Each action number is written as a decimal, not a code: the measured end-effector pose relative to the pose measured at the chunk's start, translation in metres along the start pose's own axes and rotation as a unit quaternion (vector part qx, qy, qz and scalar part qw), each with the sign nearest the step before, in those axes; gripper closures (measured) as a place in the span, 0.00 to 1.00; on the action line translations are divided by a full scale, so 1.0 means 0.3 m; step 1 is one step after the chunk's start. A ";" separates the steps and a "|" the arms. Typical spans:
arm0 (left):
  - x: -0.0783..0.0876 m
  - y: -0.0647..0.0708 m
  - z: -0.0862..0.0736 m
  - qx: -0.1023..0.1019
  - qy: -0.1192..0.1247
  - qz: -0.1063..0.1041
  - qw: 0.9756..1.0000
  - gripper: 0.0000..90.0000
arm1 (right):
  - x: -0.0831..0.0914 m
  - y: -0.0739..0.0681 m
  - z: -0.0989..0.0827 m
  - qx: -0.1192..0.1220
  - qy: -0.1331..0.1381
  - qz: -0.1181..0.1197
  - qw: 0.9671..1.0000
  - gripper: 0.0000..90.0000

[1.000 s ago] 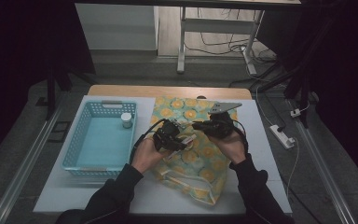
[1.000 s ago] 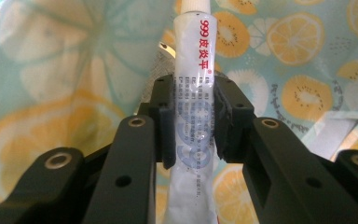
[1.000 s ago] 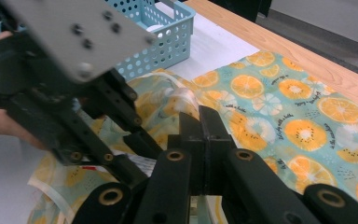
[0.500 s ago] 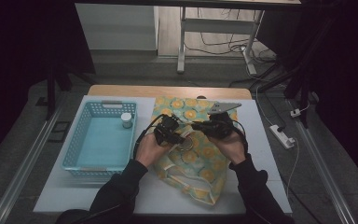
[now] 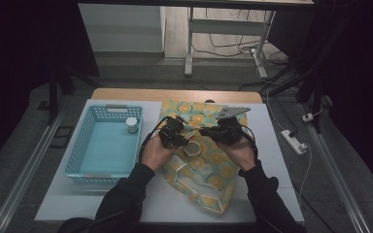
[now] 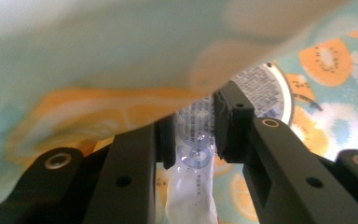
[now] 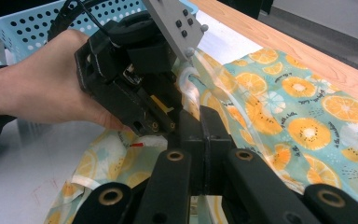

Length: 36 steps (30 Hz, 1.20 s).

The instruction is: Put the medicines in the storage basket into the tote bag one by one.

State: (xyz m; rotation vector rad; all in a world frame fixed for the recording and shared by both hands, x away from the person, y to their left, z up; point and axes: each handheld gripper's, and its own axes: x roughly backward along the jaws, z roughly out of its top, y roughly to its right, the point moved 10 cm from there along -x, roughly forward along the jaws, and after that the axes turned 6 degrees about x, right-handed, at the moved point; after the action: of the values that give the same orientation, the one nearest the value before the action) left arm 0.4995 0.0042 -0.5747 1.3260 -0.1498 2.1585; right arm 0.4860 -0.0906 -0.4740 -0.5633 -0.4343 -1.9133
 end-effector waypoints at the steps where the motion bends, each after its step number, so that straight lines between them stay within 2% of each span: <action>1: -0.002 -0.003 0.001 0.002 0.000 0.000 1.000 0.79 | -0.001 0.001 -0.002 0.000 -0.001 0.000 1.000 1.00; 5: -0.009 -0.013 0.002 0.008 0.002 0.001 1.000 0.79 | -0.006 0.003 -0.008 -0.002 -0.004 0.001 1.000 1.00; 9: -0.004 -0.018 0.005 0.006 0.013 0.004 1.000 0.75 | -0.010 0.006 -0.013 -0.003 -0.006 0.001 1.000 1.00; 17: 0.032 0.000 0.011 -0.024 0.022 0.010 0.999 0.63 | -0.003 0.009 -0.012 -0.004 -0.004 0.000 1.000 1.00; 24: 0.062 0.036 0.003 -0.042 0.022 -0.005 0.999 0.46 | -0.004 0.008 -0.012 -0.003 -0.005 0.001 1.000 1.00; 30: 0.098 0.064 -0.010 -0.063 0.026 -0.024 0.997 0.32 | -0.005 0.008 -0.013 -0.004 -0.004 0.002 1.000 1.00; 36: 0.145 0.087 -0.023 -0.061 0.036 -0.053 0.996 0.23 | -0.008 0.007 -0.015 -0.004 -0.007 0.002 1.000 1.00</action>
State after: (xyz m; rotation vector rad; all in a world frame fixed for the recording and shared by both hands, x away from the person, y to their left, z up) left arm 0.4658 0.0042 -0.5362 1.1602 -0.1756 2.0707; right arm 0.4879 -0.0921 -0.4789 -0.5822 -0.4344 -1.9100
